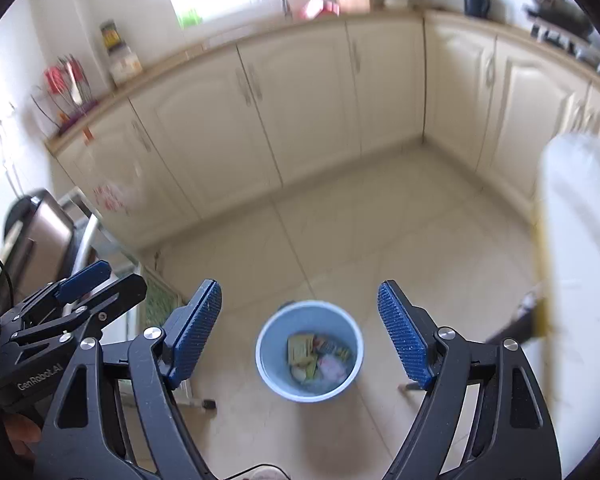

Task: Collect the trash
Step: 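Carry both items over the blue bin and open both grippers, then bring both tools back from the bin toward the table, then grasp the black chip bag with the left gripper while the right grasps the red-white checkered packet, then carry both items over the blue bin and open both grippers, then bring both tools back from the bin toward the table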

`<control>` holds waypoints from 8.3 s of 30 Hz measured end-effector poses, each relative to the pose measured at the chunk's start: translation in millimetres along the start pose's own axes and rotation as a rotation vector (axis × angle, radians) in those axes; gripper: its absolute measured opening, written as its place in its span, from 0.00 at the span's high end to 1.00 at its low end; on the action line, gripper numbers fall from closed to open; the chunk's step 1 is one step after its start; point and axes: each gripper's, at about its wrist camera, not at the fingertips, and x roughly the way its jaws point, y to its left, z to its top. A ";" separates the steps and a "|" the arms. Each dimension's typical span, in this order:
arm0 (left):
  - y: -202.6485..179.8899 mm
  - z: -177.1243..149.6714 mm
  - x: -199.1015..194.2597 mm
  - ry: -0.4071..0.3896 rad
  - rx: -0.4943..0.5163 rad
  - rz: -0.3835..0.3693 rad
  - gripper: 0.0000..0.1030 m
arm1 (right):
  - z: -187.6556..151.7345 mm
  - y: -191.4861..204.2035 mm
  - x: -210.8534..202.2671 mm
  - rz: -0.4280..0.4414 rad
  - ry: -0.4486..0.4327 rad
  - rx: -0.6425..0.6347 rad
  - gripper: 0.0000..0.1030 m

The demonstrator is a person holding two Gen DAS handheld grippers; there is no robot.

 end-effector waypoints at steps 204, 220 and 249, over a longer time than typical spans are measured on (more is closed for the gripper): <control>75.1 -71.9 246.2 0.598 -0.016 -0.131 0.75 | -91.7 -38.0 247.5 0.165 0.440 0.053 0.95; 53.6 -64.6 329.8 0.702 -0.039 -0.090 0.74 | -112.6 -56.8 300.6 0.105 0.496 0.131 0.65; -83.8 8.9 -34.4 -0.043 0.060 0.053 0.11 | -22.0 17.2 -98.4 -0.066 -0.124 -0.054 0.20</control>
